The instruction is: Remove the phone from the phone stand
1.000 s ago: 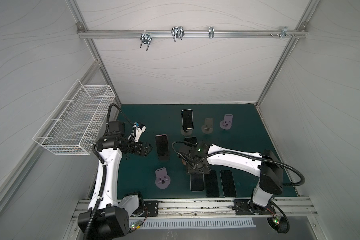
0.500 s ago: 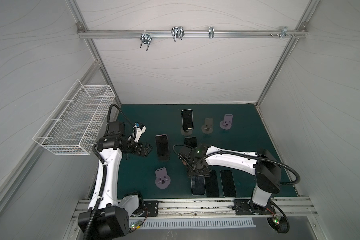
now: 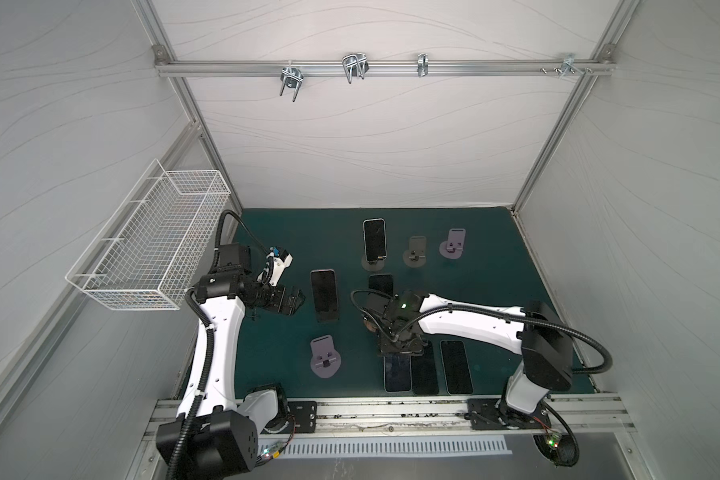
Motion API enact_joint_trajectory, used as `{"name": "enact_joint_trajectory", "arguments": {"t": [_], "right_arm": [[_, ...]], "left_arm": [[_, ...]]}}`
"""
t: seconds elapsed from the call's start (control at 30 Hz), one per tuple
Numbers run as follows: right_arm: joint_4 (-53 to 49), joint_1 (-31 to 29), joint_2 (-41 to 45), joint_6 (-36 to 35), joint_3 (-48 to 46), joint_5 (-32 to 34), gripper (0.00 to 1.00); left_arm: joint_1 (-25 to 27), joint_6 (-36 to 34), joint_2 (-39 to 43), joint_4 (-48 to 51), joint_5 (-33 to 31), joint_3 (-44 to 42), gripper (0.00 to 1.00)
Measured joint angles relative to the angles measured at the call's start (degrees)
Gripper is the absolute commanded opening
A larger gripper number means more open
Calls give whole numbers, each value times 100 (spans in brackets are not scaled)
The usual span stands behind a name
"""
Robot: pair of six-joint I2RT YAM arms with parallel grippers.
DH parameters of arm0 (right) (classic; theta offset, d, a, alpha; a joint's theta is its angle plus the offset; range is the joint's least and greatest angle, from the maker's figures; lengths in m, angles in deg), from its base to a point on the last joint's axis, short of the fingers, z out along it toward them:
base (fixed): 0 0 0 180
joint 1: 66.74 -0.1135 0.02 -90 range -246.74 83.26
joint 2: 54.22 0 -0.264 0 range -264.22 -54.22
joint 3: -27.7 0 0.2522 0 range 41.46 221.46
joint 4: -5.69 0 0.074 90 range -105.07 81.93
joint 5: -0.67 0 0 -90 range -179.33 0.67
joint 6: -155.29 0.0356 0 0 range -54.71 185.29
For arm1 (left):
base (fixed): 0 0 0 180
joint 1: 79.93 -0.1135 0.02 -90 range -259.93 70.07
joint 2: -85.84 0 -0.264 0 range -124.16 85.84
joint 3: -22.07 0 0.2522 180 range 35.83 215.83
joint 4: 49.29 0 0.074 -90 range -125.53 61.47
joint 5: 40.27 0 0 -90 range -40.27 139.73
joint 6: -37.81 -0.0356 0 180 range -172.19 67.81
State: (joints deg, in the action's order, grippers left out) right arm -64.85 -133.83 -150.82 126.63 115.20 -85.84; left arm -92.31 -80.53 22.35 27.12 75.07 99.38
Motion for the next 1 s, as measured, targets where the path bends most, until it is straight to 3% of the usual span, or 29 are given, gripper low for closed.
{"name": "enact_joint_trajectory", "arguments": {"t": [0.13, 0.37, 0.67, 1.0], "right_arm": [[-162, 339, 553, -164, -83, 55, 65], [-577, 1847, 1259, -1204, -452, 98, 62], [-540, 3440, 1241, -2999, -127, 431, 62], [-70, 4026, 326, -4218, -4, 470, 61]], "left_arm": [[0, 0, -26, 15, 0, 0, 99], [0, 0, -46, 129, -4, 4, 99], [0, 4, -48, 232, -7, 4, 99], [0, -356, -20, 743, -2, 7, 99]]}}
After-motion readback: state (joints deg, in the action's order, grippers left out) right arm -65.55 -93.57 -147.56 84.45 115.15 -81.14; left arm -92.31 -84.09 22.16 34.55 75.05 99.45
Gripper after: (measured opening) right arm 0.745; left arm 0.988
